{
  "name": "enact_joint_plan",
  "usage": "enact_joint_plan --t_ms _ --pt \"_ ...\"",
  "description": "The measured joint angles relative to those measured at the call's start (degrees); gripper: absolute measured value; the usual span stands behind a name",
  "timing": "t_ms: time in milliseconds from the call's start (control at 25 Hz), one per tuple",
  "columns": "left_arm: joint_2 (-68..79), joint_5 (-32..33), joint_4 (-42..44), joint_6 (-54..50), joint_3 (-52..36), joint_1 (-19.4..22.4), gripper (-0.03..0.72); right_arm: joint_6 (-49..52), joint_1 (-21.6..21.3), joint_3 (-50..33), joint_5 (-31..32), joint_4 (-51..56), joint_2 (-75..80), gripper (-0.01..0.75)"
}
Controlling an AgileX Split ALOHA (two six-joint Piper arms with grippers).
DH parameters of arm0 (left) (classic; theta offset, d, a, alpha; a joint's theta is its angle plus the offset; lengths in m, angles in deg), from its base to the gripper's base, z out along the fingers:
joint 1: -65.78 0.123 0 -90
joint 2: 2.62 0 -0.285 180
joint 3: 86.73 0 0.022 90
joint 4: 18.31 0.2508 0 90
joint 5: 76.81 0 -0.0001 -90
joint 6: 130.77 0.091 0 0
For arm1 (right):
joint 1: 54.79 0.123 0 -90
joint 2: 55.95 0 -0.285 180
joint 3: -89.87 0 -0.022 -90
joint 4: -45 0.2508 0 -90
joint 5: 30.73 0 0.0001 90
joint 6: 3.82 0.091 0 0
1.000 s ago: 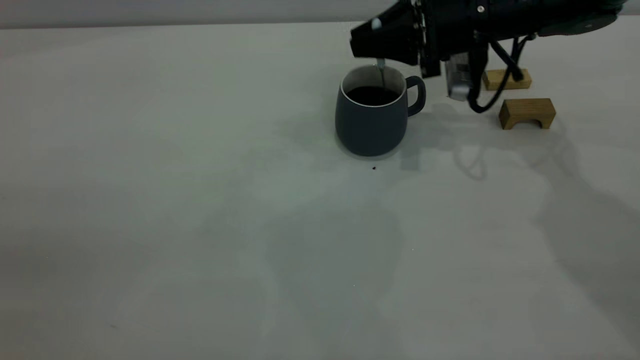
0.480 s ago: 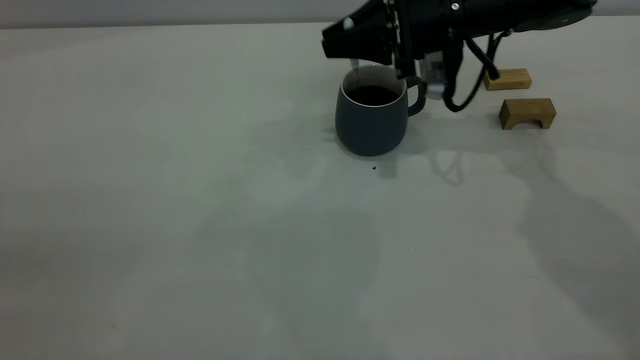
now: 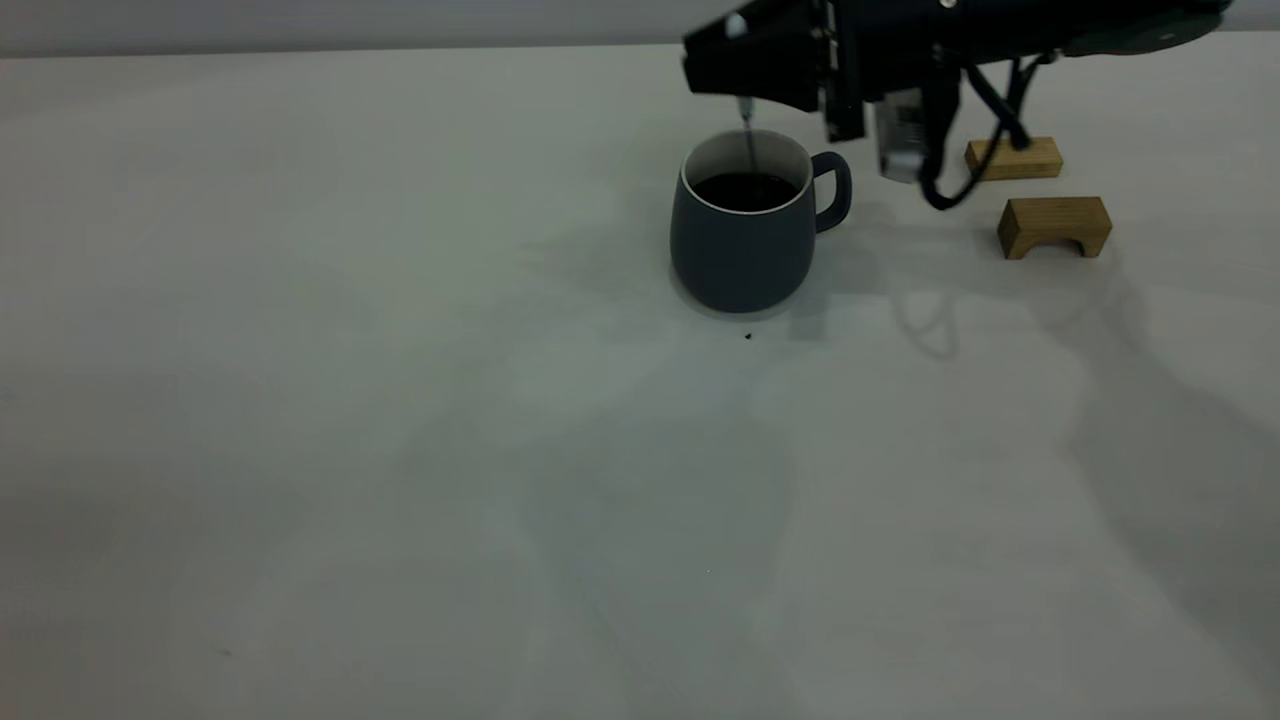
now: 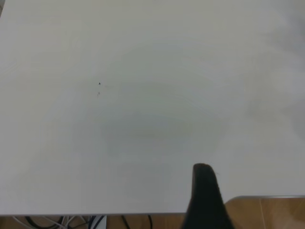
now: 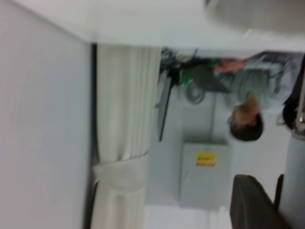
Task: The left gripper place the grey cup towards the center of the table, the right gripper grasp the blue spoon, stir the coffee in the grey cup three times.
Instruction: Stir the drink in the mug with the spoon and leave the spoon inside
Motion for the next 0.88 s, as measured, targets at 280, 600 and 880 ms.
enact_joint_plan --t_ms 280,600,880 --pt "0.00 0.00 0.00 0.00 0.00 0.00 0.585 -0.02 -0.15 0.00 0.00 -6.20 0.00 0.122" --pt "0.00 0.00 0.00 0.00 0.00 0.00 0.585 -0.02 3.11 0.00 0.06 2.72 0.00 0.122" --pt "0.00 0.00 0.00 0.00 0.00 0.00 0.585 0.03 2.20 0.00 -2.34 8.08 0.00 0.122"
